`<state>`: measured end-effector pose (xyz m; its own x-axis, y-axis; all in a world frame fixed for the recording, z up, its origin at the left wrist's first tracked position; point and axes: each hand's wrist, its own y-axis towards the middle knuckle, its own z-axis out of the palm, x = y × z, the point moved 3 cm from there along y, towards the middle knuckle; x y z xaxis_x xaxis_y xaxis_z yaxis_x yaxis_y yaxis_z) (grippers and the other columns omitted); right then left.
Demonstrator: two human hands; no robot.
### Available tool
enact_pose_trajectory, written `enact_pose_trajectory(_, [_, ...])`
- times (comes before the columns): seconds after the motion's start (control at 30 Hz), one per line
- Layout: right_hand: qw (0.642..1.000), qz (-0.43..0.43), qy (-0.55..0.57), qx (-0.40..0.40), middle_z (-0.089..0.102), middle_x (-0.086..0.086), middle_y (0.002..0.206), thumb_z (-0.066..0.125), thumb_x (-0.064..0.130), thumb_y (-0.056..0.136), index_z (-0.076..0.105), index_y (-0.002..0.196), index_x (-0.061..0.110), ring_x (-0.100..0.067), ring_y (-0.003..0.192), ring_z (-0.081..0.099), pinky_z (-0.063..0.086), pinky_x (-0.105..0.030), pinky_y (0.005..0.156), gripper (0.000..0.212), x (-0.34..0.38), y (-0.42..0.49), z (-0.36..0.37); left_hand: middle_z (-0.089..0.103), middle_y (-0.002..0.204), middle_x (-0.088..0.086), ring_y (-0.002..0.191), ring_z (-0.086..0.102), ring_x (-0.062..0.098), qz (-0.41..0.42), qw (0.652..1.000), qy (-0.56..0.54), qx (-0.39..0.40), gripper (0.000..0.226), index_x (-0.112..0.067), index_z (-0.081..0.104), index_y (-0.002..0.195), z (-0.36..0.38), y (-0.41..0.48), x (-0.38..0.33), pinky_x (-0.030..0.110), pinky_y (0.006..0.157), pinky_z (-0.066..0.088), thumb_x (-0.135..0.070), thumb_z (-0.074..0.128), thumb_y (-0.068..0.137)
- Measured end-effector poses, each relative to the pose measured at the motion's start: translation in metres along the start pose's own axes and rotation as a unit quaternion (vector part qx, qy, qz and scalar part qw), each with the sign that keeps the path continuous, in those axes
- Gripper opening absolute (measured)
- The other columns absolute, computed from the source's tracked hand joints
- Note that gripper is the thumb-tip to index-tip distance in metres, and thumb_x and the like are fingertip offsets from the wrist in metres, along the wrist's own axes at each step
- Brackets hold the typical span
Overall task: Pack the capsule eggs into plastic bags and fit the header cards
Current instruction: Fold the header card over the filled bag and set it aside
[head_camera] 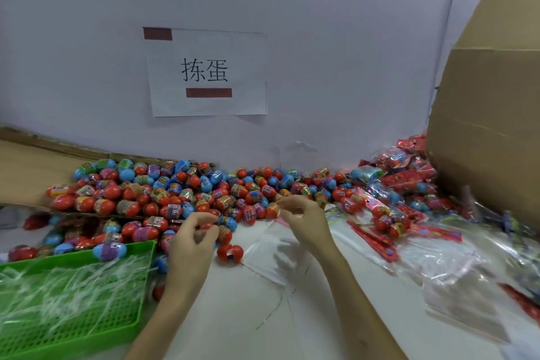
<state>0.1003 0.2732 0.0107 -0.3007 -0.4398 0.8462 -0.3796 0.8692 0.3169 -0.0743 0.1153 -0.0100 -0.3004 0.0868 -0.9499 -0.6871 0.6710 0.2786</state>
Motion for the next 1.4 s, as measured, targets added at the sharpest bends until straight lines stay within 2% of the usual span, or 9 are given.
enact_pose_trajectory(0.2, [0.951,0.036,-0.249,0.18,0.055,0.008,0.128,0.078,0.037,0.085,0.067,0.119,0.033,-0.016,0.118,0.051,0.046,-0.042,0.102,0.036,-0.024,-0.004,0.011,0.07,0.104,-0.014,0.102,0.065,0.003,0.025,0.996,0.07,0.041,0.028,-0.036,0.065,0.099,0.0,0.0,0.0,0.015,0.08,0.05,-0.008,0.066,0.098])
enact_pose_trajectory(0.37, [0.966,0.014,-0.232,0.115,0.062,0.007,0.113,0.072,0.034,0.09,0.073,0.098,0.034,-0.016,0.108,0.055,0.047,-0.046,0.099,0.008,-0.026,-0.002,0.014,0.071,0.101,-0.02,0.097,0.065,-0.002,0.076,0.977,0.166,0.11,0.02,-0.031,0.07,0.103,0.009,-0.006,-0.001,0.018,0.085,0.054,-0.012,0.066,0.098])
enact_pose_trajectory(0.57, [0.991,-0.002,-0.127,0.043,0.068,0.008,0.104,0.064,0.04,0.099,0.078,0.1,0.023,-0.008,0.091,0.059,0.043,-0.025,0.072,0.023,-0.019,0.003,0.014,0.067,0.101,-0.022,0.097,0.061,-0.001,0.125,0.949,0.252,0.141,0.009,-0.033,0.071,0.102,0.014,-0.011,0.0,0.033,0.087,0.056,-0.027,0.065,0.099])
enact_pose_trajectory(0.67, [0.998,-0.03,-0.041,0.029,0.07,0.009,0.099,0.06,0.034,0.102,0.078,0.106,0.024,-0.006,0.092,0.062,0.045,-0.022,0.074,0.021,-0.009,0.001,0.014,0.066,0.113,-0.022,0.106,0.06,0.0,0.114,0.952,0.252,0.131,0.02,-0.034,0.067,0.119,0.012,-0.009,0.002,0.03,0.092,0.054,-0.036,0.064,0.099])
enact_pose_trajectory(0.83, [0.993,-0.072,0.063,0.062,0.073,0.013,0.094,0.058,0.033,0.102,0.078,0.112,0.027,-0.001,0.088,0.064,0.049,-0.015,0.074,0.023,0.015,-0.006,0.019,0.059,0.132,-0.02,0.118,0.057,-0.006,0.035,0.985,0.087,0.146,0.059,-0.034,0.043,0.148,0.013,-0.007,0.001,0.0,0.084,0.044,-0.042,0.071,0.096])
enact_pose_trajectory(0.97, [0.981,-0.098,0.11,0.126,0.076,0.012,0.103,0.069,0.032,0.095,0.077,0.113,0.029,-0.008,0.097,0.07,0.059,-0.026,0.084,0.019,0.027,-0.018,0.033,0.076,0.115,-0.008,0.104,0.073,0.006,-0.021,0.989,-0.066,0.131,0.044,-0.032,0.054,0.133,0.008,-0.003,-0.001,0.018,0.082,0.057,-0.026,0.074,0.095])
enact_pose_trajectory(1.07, [0.977,-0.12,0.111,0.14,0.076,0.013,0.1,0.08,0.025,0.088,0.078,0.106,0.03,-0.009,0.095,0.071,0.06,-0.026,0.082,0.019,0.031,-0.022,0.04,0.08,0.088,0.0,0.081,0.077,0.015,-0.011,0.993,-0.077,0.092,0.017,-0.019,0.075,0.104,0.002,-0.001,-0.003,0.018,0.065,0.057,-0.005,0.07,0.096])
enact_pose_trajectory(1.3, [0.984,-0.056,0.162,0.05,0.075,0.009,0.081,0.077,0.013,0.088,0.079,0.081,0.033,-0.008,0.079,0.069,0.054,-0.015,0.071,0.02,0.022,-0.011,0.024,0.079,0.081,0.005,0.076,0.077,0.018,-0.023,0.995,-0.077,0.057,0.014,-0.013,0.076,0.097,-0.002,-0.002,-0.004,0.024,0.066,0.06,-0.001,0.071,0.094])
enact_pose_trajectory(1.4, [0.983,0.004,0.184,-0.028,0.077,0.011,0.095,0.074,0.017,0.092,0.079,0.092,0.037,-0.011,0.097,0.071,0.055,-0.017,0.077,0.02,0.007,-0.004,0.013,0.079,0.079,0.006,0.072,0.077,0.019,-0.023,0.995,-0.085,0.043,0.012,-0.011,0.076,0.097,-0.003,-0.002,-0.005,0.023,0.062,0.058,-0.002,0.07,0.095])
